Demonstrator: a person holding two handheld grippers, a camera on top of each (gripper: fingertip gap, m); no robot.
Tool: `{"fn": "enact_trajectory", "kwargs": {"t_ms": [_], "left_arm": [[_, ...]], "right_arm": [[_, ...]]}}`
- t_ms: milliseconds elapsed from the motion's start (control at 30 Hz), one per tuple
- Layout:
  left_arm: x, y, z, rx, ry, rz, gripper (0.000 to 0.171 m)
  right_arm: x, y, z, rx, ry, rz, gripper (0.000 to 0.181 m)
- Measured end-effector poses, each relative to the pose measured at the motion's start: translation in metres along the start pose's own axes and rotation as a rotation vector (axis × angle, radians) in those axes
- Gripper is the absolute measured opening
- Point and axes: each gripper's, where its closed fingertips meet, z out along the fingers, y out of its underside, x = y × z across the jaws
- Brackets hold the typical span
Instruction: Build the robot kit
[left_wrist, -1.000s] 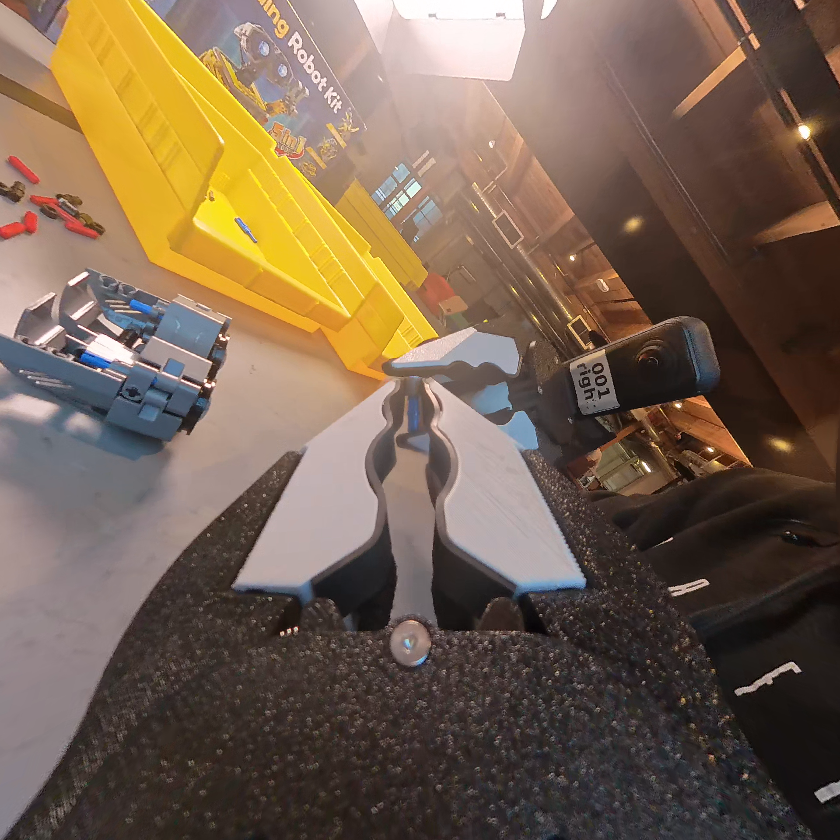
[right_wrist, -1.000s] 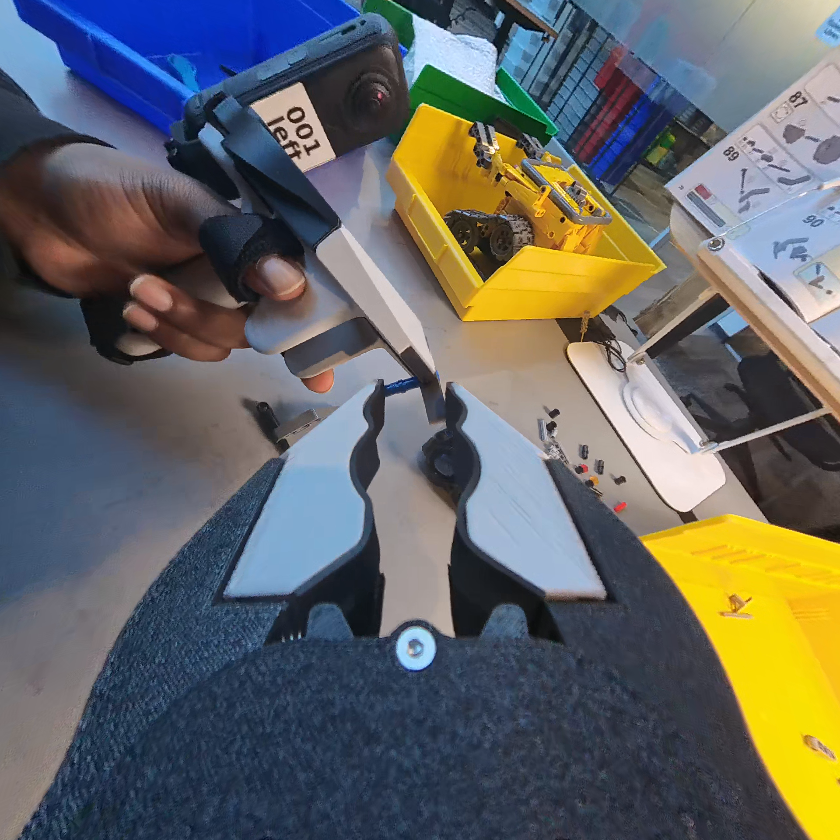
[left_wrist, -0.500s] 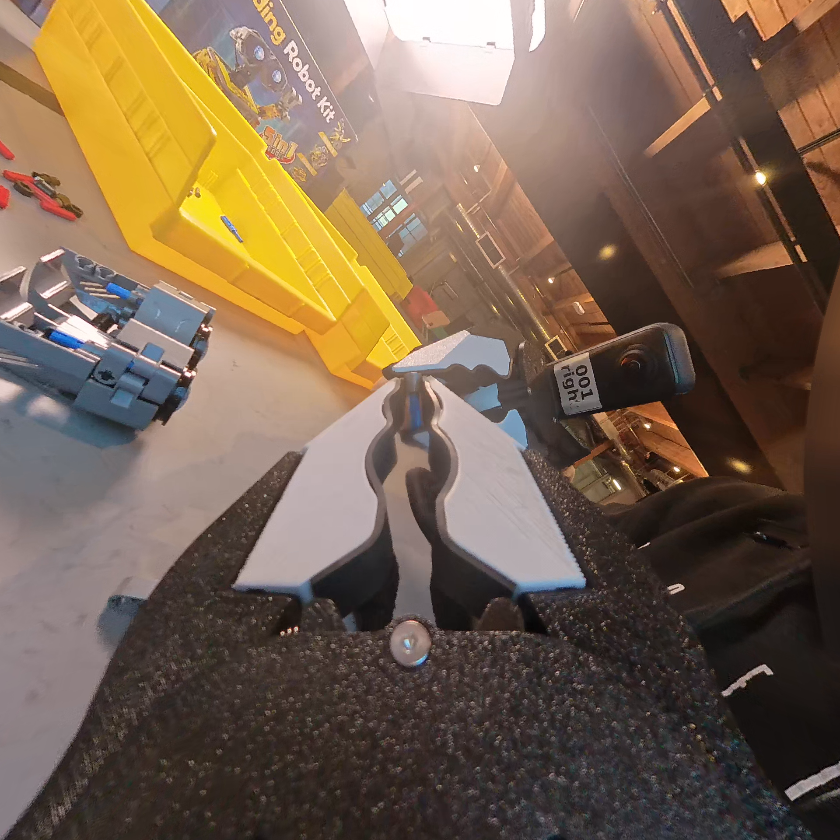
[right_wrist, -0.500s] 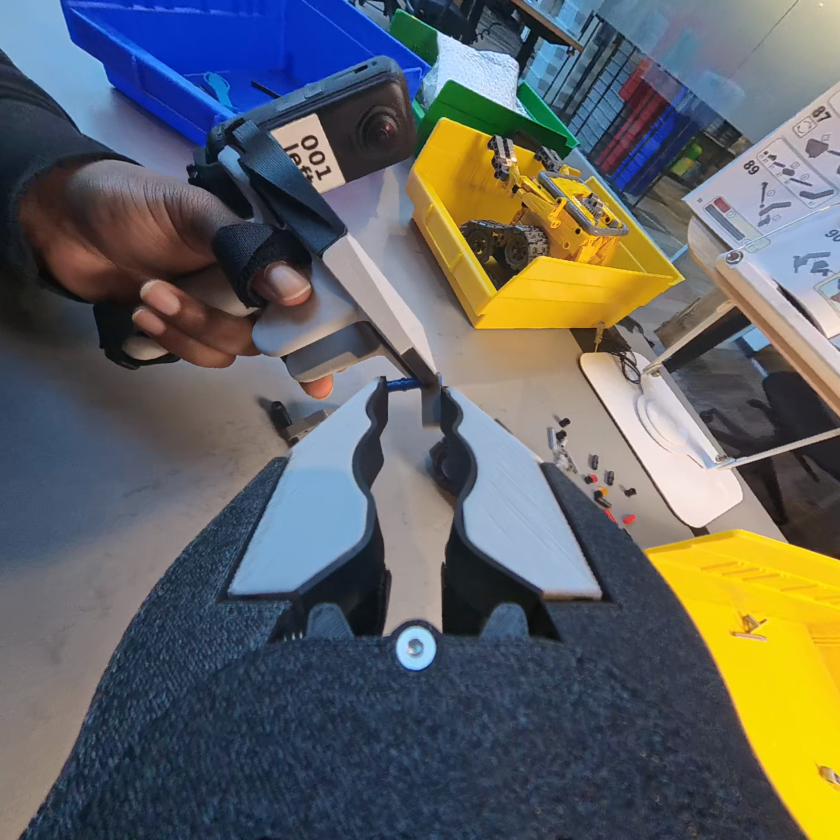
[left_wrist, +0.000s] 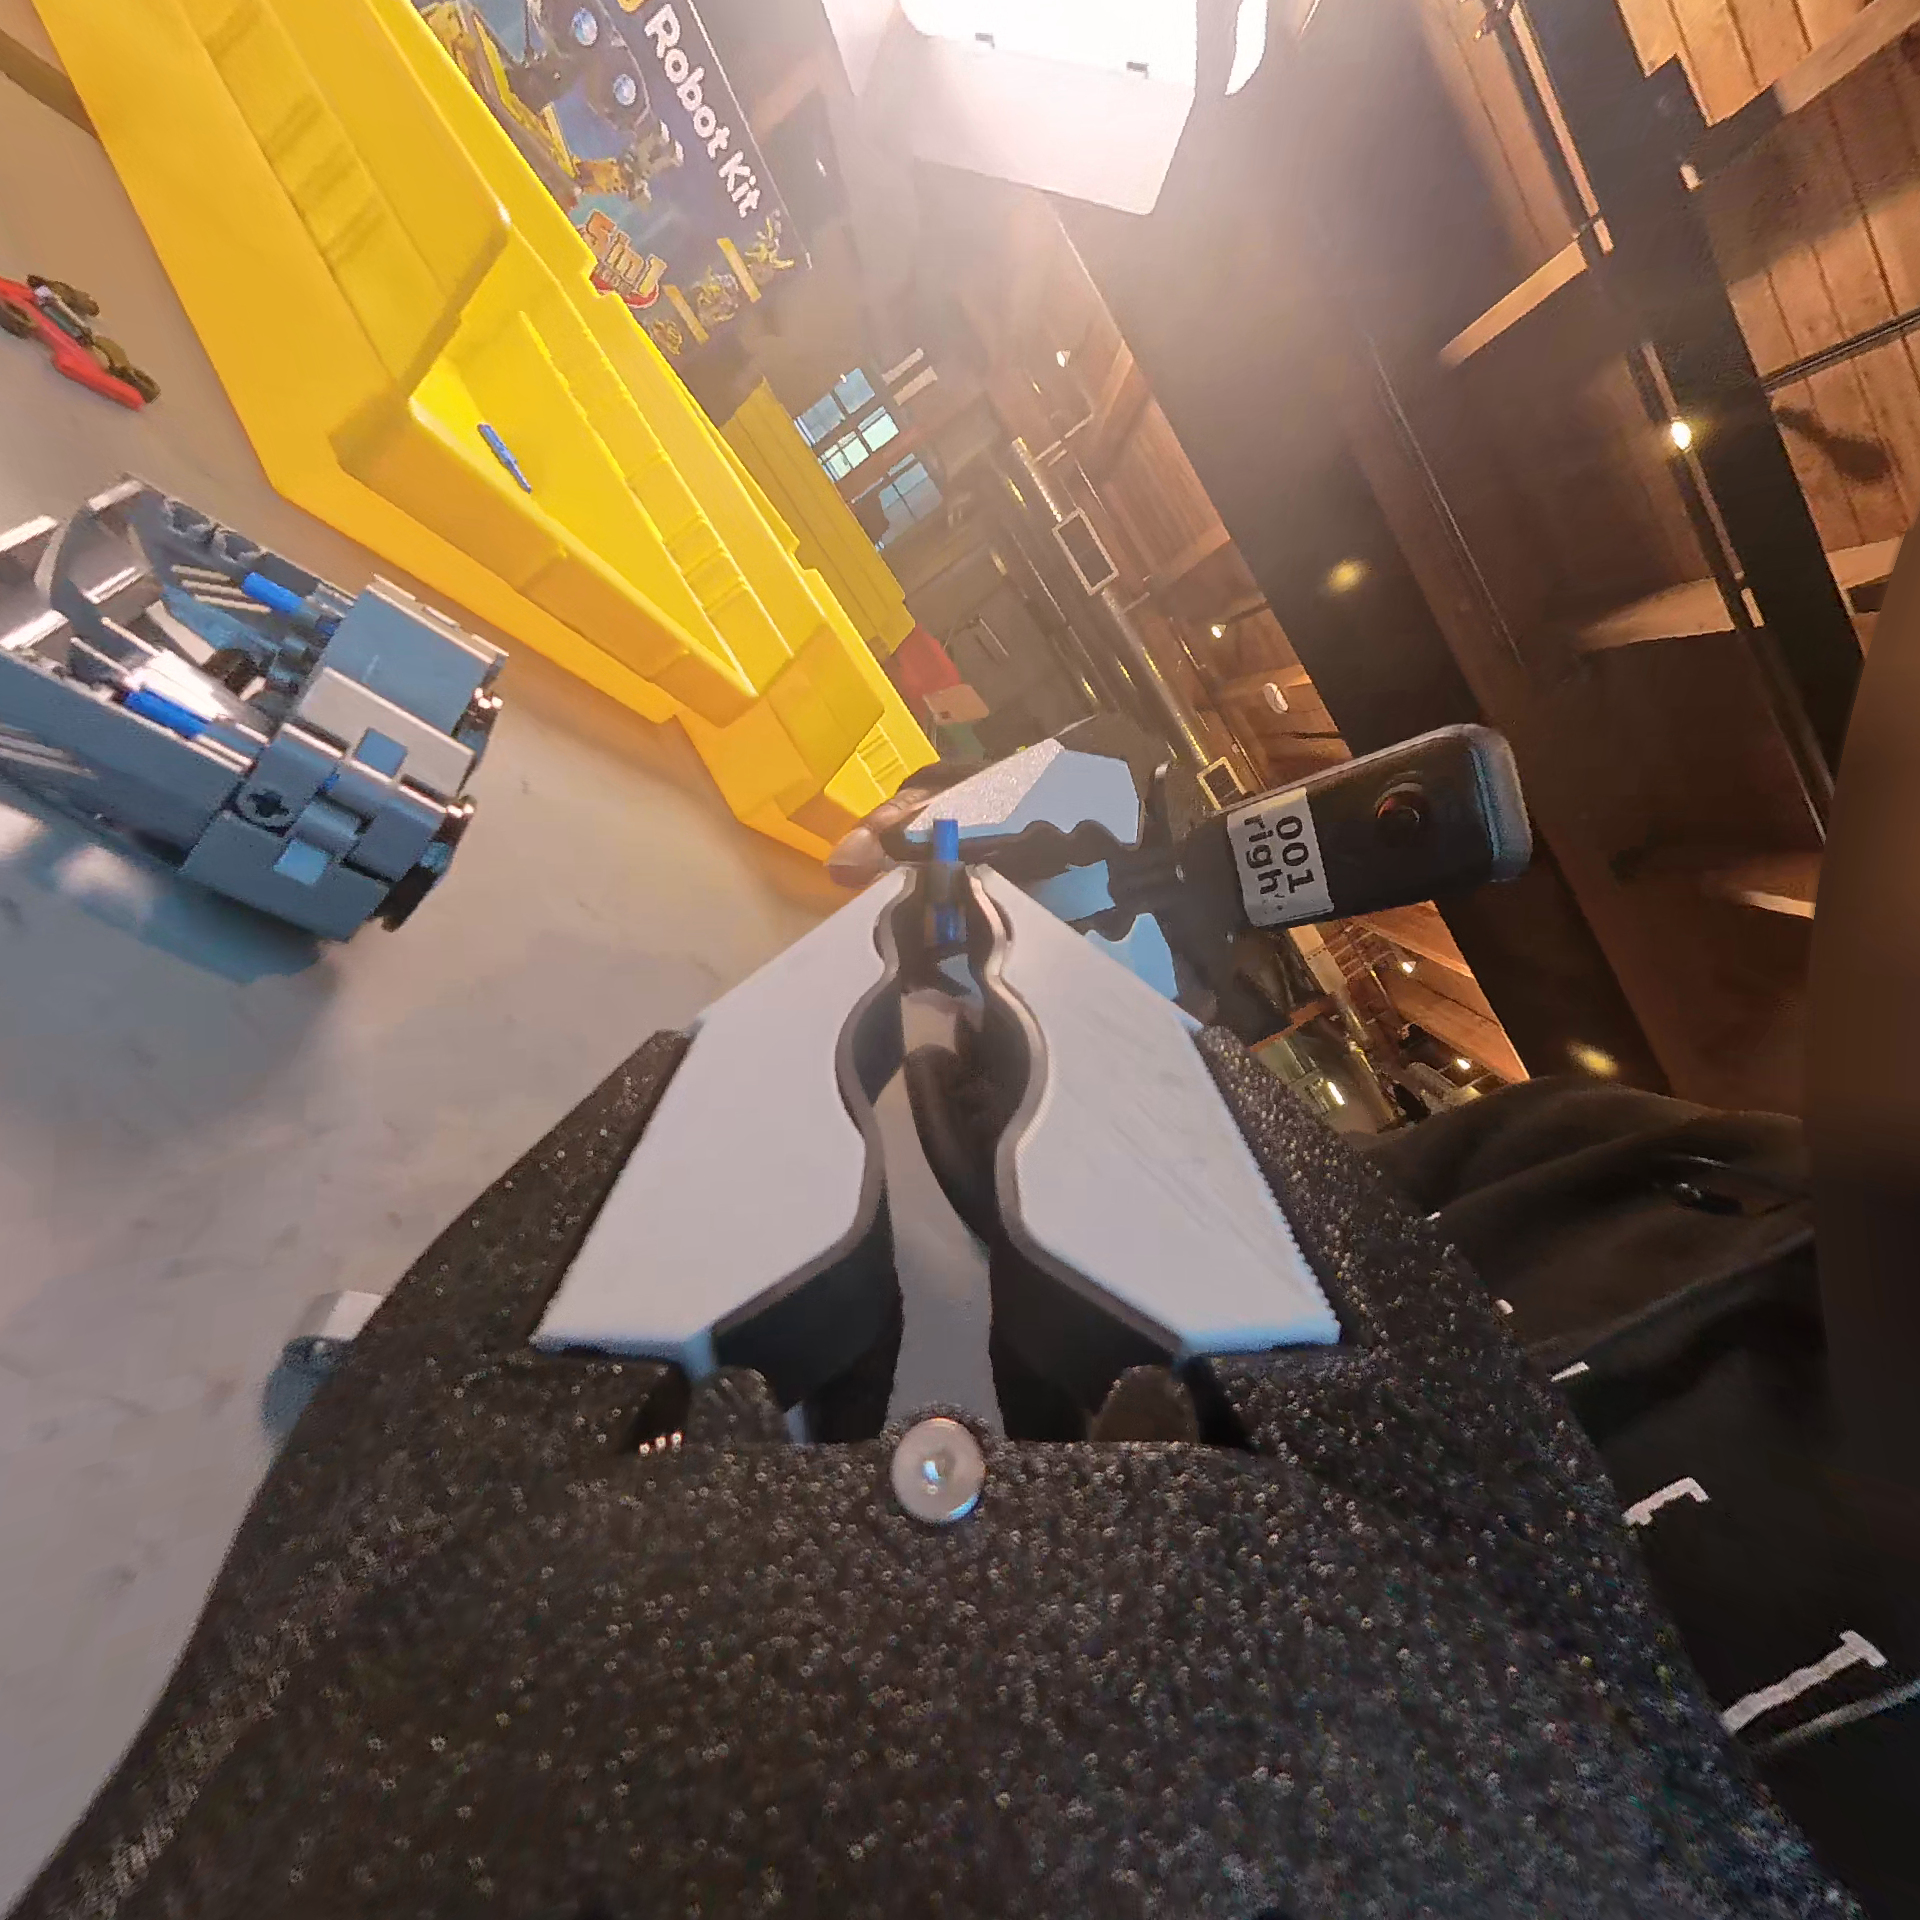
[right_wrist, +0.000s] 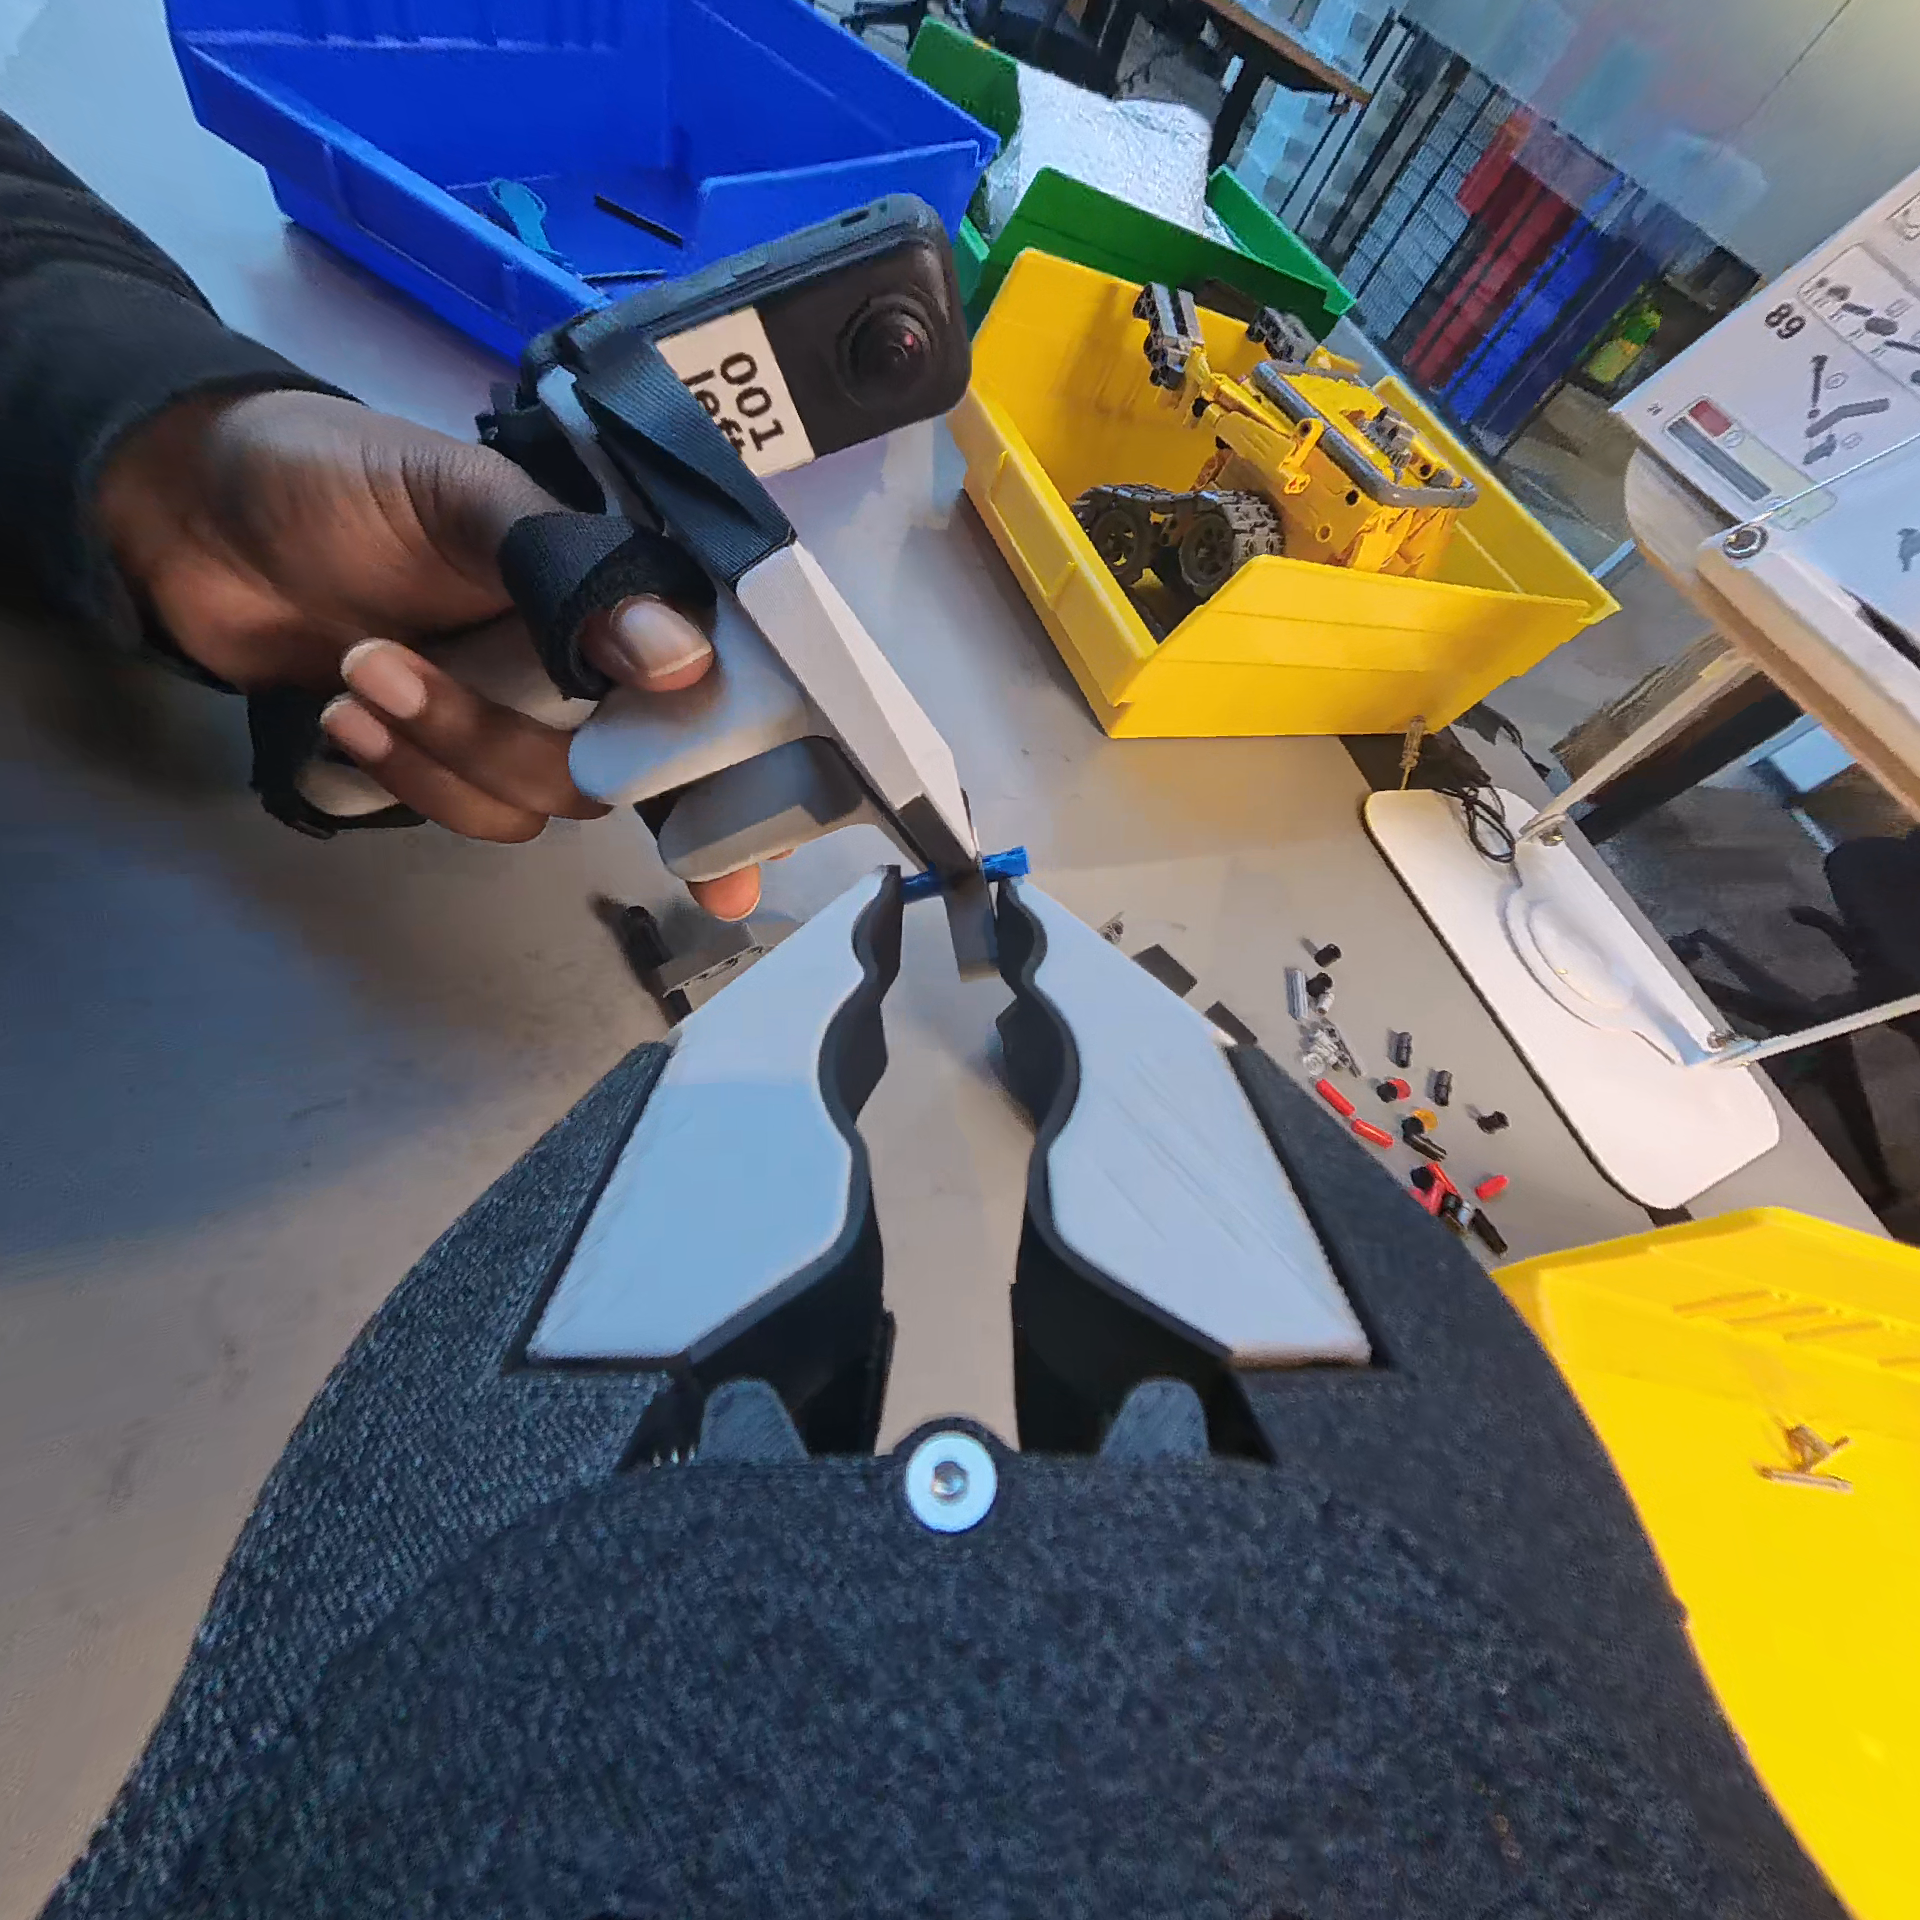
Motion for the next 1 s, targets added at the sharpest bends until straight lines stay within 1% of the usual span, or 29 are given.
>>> {"fn": "enact_trajectory", "kwargs": {"t_ms": [100,200,367,433,500,633,733,767,800,967,1000], "left_arm": [[-0.004,0.001,-0.001,-0.030,-0.009,0.001,0.006],[-0.001,0.000,-0.003,-0.034,-0.011,0.006,0.006],[0.001,0.002,-0.005,-0.059,-0.004,0.038,0.007],[0.005,-0.003,-0.008,-0.049,0.012,0.069,0.013],[0.008,-0.005,-0.010,-0.071,0.021,0.100,0.019],[0.010,-0.002,-0.008,-0.096,0.012,0.141,0.021],[0.009,0.000,-0.006,-0.114,-0.007,0.166,0.010],[0.009,0.000,-0.007,-0.118,-0.013,0.174,0.002],[0.007,0.000,-0.008,-0.121,-0.023,0.181,0.000],[0.002,0.002,-0.011,-0.162,-0.059,0.250,0.000],[0.002,0.002,-0.011,-0.163,-0.060,0.261,0.002]], "right_arm": [[-0.001,0.004,0.002,0.021,0.027,-0.037,0.017],[-0.002,0.003,0.001,0.032,0.039,-0.096,0.014],[-0.002,0.003,-0.003,0.061,0.040,-0.070,0.006],[0.000,0.001,-0.004,0.078,0.059,-0.063,0.006],[0.008,-0.001,-0.007,0.089,0.114,-0.058,0.006],[0.012,-0.011,-0.009,0.137,0.175,-0.049,0.006],[0.013,-0.013,-0.006,0.122,0.237,-0.106,0.006],[0.014,-0.012,-0.006,0.116,0.254,-0.109,0.006],[0.013,-0.011,-0.004,0.107,0.257,-0.111,0.006],[0.010,-0.006,-0.001,0.085,0.260,-0.146,0.006],[0.011,-0.004,0.000,0.069,0.270,-0.147,0.006]]}}
